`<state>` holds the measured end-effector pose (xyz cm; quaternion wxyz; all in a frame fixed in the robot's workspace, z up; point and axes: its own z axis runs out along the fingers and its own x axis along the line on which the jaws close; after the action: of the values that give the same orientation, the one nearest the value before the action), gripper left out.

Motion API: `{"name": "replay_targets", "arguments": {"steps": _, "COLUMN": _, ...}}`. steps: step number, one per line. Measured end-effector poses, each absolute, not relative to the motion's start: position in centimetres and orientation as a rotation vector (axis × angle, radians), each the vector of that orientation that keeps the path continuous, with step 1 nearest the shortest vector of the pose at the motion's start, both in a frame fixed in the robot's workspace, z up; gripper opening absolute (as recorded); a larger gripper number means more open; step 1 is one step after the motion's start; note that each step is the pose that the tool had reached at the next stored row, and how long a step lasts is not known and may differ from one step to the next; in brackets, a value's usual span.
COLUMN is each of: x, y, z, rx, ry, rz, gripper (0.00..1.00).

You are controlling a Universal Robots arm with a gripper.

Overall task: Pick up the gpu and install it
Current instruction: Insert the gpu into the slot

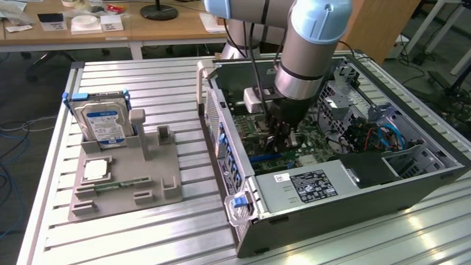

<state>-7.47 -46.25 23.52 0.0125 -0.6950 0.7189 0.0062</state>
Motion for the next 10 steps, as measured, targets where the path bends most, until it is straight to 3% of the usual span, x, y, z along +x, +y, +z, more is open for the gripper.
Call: {"name": "replay_targets", "arguments": {"steps": 10, "x": -7.87, "y": -46.25, "z": 23.04, "rx": -2.166, "ry": 2.24, "rz": 0.019, "gripper": 0.28}}
